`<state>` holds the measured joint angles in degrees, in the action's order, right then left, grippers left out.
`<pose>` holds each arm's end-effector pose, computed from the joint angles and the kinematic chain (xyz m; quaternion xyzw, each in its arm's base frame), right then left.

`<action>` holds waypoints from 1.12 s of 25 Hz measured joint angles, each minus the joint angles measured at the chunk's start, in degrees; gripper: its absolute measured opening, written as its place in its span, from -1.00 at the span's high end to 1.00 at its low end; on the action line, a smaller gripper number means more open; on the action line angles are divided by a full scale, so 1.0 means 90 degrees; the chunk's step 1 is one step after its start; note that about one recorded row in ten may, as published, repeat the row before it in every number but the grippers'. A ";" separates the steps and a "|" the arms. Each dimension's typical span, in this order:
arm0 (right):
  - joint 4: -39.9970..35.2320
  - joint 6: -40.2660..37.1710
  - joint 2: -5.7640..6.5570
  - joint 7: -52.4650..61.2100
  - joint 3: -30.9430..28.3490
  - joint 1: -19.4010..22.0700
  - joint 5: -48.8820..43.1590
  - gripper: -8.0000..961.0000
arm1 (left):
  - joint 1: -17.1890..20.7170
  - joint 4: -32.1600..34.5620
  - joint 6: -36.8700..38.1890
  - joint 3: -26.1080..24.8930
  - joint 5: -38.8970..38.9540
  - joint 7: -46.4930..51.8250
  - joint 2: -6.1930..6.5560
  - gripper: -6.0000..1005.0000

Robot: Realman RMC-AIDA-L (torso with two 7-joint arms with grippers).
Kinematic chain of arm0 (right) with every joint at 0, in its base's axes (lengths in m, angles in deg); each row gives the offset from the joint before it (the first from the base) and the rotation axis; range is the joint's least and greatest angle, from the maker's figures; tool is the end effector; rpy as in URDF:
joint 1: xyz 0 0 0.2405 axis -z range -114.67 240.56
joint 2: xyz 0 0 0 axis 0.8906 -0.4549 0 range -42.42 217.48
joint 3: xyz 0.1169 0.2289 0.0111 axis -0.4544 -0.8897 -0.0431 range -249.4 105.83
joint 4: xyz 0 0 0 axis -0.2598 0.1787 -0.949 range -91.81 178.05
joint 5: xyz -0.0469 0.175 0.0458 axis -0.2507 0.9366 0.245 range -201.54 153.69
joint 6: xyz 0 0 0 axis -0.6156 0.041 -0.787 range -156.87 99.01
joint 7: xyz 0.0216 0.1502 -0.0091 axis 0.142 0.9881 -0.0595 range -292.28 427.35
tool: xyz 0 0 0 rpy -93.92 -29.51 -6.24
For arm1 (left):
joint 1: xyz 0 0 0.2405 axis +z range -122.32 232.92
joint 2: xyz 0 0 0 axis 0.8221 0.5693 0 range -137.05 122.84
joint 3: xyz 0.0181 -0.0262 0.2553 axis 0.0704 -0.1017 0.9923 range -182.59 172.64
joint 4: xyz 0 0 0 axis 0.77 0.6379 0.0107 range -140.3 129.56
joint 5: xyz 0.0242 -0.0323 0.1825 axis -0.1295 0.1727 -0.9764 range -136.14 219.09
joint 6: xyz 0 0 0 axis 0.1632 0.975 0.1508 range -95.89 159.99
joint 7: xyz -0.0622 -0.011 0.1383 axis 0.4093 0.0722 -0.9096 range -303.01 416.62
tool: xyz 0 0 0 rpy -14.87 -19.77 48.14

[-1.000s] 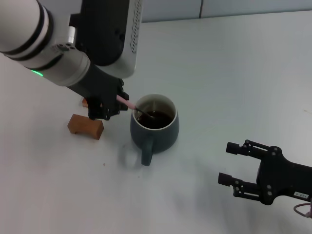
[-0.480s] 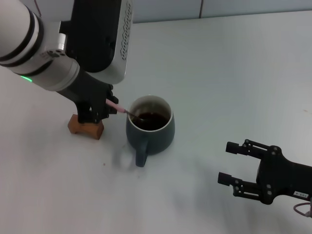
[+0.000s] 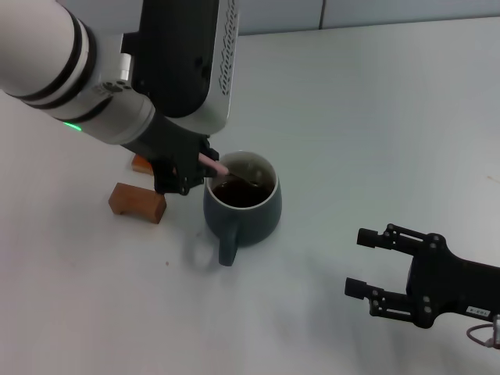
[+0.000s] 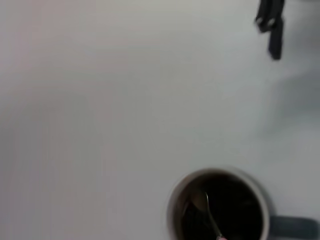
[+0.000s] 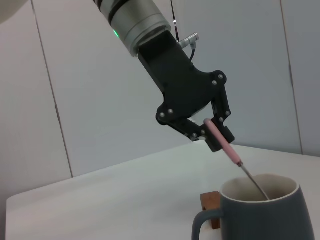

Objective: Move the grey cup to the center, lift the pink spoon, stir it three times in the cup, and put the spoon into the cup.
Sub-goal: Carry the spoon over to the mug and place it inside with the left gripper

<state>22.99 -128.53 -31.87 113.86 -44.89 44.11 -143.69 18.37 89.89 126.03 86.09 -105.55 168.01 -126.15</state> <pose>0.2897 0.2146 -0.0351 -0.9213 0.1533 0.3258 0.1467 -0.1121 0.3165 -0.0132 -0.9562 0.1639 0.2162 0.1097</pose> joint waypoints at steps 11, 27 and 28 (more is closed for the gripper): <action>0.0010 0.0044 -0.0005 0.0000 0.0000 0.0003 -0.0004 -0.58 | 0.0135 0.0213 0.0348 -0.0014 -0.0086 0.0018 0.0027 0.74; 0.0011 0.0074 -0.0005 0.0000 0.0010 -0.0007 -0.0004 -0.58 | 0.0137 0.0270 0.0027 0.0077 0.0112 0.0055 -0.0004 0.74; 0.0011 0.0074 -0.0005 0.0000 0.0010 -0.0010 -0.0004 -0.58 | 0.0137 0.0270 0.0027 0.0077 0.0112 0.0055 -0.0004 0.74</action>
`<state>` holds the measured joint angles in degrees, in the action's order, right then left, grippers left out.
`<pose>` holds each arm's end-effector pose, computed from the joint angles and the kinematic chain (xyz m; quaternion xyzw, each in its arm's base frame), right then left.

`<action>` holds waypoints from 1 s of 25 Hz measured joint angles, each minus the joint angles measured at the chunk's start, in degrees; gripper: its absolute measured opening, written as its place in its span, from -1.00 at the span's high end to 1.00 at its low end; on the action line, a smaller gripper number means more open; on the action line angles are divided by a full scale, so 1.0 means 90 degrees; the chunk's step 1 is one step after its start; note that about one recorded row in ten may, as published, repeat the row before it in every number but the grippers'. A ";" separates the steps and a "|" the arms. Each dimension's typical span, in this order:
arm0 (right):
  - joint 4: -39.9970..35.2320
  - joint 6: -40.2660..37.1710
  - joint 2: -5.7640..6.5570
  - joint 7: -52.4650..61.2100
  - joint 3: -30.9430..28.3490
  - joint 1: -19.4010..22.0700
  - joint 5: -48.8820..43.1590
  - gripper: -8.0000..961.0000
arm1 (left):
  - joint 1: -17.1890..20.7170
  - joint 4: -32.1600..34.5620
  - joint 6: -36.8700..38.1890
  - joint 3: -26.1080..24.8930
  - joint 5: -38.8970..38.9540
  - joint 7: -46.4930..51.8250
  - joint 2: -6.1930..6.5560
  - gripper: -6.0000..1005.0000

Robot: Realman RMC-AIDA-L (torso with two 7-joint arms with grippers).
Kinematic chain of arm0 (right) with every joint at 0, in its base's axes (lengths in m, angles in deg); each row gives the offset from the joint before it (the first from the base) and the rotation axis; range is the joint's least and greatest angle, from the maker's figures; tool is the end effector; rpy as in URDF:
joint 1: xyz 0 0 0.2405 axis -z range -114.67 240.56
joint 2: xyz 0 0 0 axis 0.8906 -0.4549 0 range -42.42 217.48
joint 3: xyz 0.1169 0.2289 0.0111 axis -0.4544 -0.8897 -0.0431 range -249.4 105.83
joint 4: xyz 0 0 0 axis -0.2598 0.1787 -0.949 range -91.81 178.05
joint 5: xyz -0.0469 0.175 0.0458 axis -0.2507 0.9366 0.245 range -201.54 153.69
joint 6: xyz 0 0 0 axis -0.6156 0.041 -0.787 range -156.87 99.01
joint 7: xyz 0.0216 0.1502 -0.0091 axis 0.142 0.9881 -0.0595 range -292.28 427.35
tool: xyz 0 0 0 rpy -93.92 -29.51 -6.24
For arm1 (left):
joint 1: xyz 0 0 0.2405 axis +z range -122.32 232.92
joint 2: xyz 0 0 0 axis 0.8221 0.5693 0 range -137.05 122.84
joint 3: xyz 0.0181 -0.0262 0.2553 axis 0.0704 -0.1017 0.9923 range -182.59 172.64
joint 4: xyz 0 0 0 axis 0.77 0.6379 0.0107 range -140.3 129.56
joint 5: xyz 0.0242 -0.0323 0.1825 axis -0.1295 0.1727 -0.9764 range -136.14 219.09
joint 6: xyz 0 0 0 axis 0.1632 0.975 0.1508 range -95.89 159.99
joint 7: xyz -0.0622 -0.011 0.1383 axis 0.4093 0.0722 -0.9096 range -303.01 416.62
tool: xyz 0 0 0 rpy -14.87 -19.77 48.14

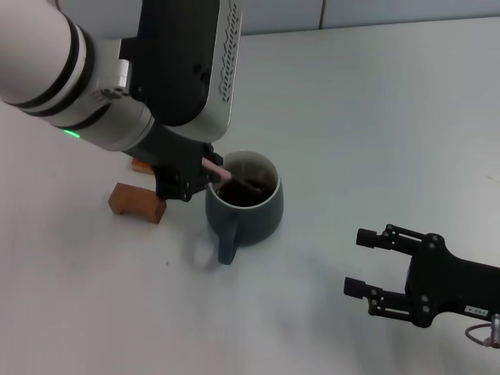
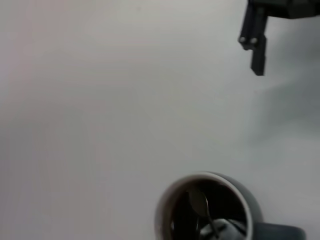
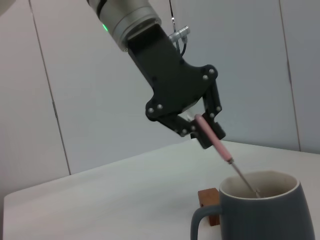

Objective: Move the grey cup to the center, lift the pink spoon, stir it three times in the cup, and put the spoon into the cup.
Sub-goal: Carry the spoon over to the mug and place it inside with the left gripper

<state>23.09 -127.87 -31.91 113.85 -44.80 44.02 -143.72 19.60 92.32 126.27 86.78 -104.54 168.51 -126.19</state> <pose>0.2904 0.2156 -0.0364 -0.9222 0.1549 0.3220 0.1482 -0.1087 0.3099 -0.0128 -0.9576 0.1691 0.2054 0.1106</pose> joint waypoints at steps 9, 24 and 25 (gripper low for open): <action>0.0000 0.0000 0.0000 0.0000 0.0000 -0.0018 0.0001 -0.58 | 0.0101 0.0053 0.0245 -0.0064 -0.0399 -0.0052 0.0049 0.74; 0.0010 -0.0003 0.0000 0.0000 0.0072 -0.0032 0.0001 -0.58 | 0.0598 0.0213 -0.0488 -0.0333 0.0733 0.0020 0.0051 0.74; 0.0010 -0.0003 0.0000 0.0000 0.0071 -0.0027 0.0001 -0.58 | 0.0671 0.0241 -0.0555 -0.0334 0.0770 0.0024 0.0054 0.74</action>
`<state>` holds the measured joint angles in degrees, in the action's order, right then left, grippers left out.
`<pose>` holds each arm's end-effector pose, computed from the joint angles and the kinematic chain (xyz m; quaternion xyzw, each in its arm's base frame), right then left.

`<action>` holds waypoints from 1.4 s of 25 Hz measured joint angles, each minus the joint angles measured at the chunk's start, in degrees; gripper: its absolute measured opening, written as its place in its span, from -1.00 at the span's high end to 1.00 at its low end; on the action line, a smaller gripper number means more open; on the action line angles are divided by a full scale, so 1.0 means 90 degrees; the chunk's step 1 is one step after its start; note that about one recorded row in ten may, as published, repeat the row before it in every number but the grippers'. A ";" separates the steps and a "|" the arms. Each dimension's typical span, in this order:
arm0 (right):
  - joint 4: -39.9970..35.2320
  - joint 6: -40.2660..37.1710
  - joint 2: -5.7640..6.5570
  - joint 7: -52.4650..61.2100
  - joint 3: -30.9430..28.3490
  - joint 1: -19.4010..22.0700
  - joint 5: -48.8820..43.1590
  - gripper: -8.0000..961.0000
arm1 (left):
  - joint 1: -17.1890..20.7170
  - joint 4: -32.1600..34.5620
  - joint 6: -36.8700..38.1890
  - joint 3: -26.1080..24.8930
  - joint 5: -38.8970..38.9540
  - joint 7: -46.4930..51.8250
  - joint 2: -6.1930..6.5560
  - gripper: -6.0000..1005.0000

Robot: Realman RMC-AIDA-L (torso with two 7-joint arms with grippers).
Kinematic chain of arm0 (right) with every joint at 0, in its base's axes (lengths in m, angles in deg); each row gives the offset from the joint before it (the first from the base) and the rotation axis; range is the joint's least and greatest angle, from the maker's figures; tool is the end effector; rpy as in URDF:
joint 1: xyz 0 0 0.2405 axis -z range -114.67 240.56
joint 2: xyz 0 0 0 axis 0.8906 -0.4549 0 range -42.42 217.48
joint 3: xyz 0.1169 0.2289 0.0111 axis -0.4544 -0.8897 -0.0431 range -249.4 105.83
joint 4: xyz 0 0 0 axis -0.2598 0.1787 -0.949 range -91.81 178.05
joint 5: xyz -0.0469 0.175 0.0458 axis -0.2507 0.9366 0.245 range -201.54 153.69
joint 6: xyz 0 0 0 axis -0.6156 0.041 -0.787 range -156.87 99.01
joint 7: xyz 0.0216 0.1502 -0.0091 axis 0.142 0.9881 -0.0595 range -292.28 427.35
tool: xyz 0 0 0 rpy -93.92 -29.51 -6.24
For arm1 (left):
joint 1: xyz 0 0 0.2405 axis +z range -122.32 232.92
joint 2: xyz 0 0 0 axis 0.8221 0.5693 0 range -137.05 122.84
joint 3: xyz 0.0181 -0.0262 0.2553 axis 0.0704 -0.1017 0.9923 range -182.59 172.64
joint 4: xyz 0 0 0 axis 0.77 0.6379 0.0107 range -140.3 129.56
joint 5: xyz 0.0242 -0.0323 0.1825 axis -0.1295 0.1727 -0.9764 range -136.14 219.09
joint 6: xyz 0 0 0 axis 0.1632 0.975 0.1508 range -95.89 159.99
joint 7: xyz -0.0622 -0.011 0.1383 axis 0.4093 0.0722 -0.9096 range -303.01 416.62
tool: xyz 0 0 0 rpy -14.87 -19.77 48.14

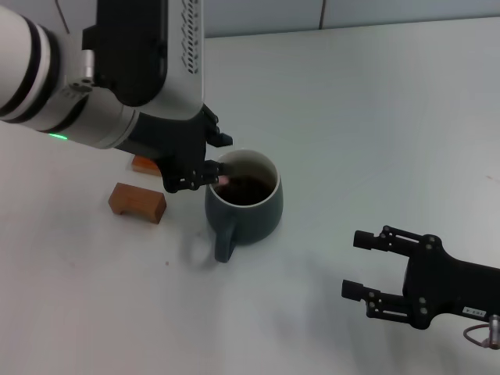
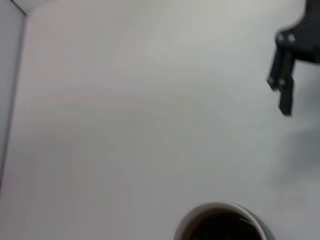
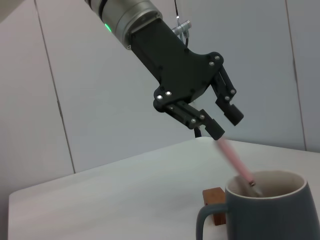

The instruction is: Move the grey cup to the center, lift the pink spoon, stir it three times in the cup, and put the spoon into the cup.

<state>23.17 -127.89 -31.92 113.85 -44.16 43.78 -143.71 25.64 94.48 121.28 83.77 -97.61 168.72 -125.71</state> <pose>0.2891 0.2156 -0.0376 -0.9238 0.1521 0.3211 0.1423 -0.1156 0.3050 -0.0048 -0.9734 0.1273 0.1299 0.1393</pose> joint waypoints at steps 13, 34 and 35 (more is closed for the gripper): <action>-0.0016 -0.0026 0.0001 -0.0036 -0.0066 0.0003 0.0049 -0.58 | 0.1376 -0.0050 -0.0097 -0.2185 0.3399 -0.1539 0.0024 -0.27; -0.0050 -0.0153 0.0000 -0.0042 -0.0080 -0.0039 0.0136 -0.58 | 0.2999 -0.4557 0.0466 -0.3192 0.5745 -0.5945 0.0019 -0.65; -0.0049 -0.0155 0.0000 -0.0042 -0.0082 -0.0039 0.0148 -0.58 | 0.2990 -0.4933 0.0596 -0.3320 0.5840 -0.6204 0.0016 -0.65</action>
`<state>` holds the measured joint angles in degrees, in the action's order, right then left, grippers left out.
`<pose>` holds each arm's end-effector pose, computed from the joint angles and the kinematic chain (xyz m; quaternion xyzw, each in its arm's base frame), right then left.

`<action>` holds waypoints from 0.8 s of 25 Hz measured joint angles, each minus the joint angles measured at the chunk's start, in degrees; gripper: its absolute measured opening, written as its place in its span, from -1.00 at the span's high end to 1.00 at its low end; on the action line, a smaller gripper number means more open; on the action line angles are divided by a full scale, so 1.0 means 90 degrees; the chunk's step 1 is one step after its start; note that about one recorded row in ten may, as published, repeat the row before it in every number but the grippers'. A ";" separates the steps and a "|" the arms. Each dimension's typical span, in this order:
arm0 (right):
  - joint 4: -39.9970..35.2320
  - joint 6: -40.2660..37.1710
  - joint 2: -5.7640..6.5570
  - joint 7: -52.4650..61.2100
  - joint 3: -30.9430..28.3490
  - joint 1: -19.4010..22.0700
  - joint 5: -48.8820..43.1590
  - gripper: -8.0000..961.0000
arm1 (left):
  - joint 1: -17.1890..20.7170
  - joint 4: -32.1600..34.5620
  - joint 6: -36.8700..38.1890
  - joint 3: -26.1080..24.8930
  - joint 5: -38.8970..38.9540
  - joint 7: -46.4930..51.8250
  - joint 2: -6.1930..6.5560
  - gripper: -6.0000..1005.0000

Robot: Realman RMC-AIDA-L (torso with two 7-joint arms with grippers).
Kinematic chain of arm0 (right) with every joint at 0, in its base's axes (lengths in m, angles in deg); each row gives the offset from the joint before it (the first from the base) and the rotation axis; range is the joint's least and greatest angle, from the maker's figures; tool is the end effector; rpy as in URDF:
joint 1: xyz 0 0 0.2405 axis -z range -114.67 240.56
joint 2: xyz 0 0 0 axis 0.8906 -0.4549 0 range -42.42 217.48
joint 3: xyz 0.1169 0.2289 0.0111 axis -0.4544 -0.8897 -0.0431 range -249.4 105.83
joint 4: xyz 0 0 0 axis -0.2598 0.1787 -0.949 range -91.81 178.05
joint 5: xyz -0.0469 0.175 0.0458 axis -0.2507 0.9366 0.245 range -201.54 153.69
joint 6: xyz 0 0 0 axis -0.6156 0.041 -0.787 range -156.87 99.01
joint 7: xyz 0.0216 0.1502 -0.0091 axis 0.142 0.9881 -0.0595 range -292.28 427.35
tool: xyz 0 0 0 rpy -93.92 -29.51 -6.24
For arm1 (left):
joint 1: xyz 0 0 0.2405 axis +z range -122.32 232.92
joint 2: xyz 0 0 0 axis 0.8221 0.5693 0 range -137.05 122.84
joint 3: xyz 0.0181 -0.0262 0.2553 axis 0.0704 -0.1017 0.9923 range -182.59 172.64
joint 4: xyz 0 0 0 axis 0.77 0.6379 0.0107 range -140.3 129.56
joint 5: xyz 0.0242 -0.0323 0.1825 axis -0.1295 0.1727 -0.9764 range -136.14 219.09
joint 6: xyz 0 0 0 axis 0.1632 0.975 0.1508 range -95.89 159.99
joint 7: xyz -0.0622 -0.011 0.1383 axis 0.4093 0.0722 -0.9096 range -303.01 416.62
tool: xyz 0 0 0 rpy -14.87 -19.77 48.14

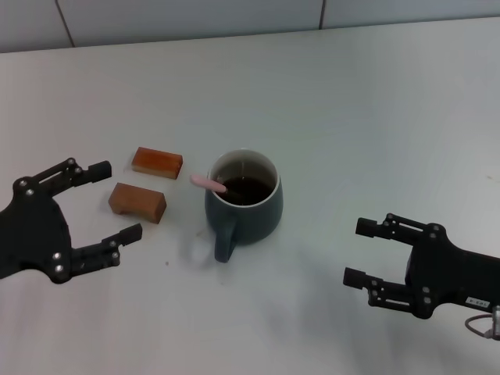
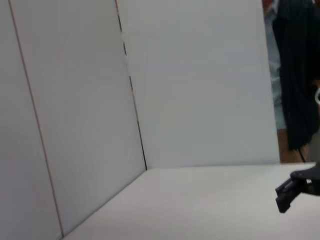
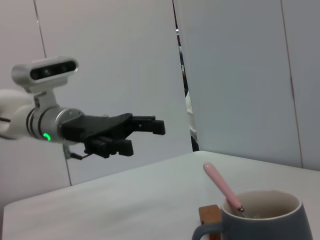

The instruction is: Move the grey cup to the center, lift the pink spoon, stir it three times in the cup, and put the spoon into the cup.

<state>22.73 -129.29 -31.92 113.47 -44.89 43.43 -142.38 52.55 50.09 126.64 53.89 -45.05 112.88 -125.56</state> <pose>0.2847 0.2199 -0.0322 -0.9188 0.1406 0.3361 0.1520 -0.2715 0.2191 0.0283 -0.9262 -0.0313 -0.2888 0.2402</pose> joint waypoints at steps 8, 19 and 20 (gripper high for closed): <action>0.0014 0.0000 -0.0008 -0.0005 0.0010 0.0003 0.0077 -0.58 | -0.0200 -0.1268 0.0145 -0.0324 0.0080 -0.0762 0.0017 -0.65; 0.0050 -0.0006 -0.0022 -0.0077 0.0008 -0.0018 0.0077 -0.58 | -0.0533 -0.2058 0.0142 -0.0334 -0.0073 -0.1212 0.0026 -0.65; 0.0055 -0.0011 -0.0022 -0.0107 0.0013 -0.0022 0.0077 -0.58 | -0.0544 -0.2061 0.0130 -0.0334 -0.0113 -0.1212 0.0028 -0.65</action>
<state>23.23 -129.39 -32.12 112.51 -44.77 43.23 -141.69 47.66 31.53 127.81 50.89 -46.06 101.97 -125.31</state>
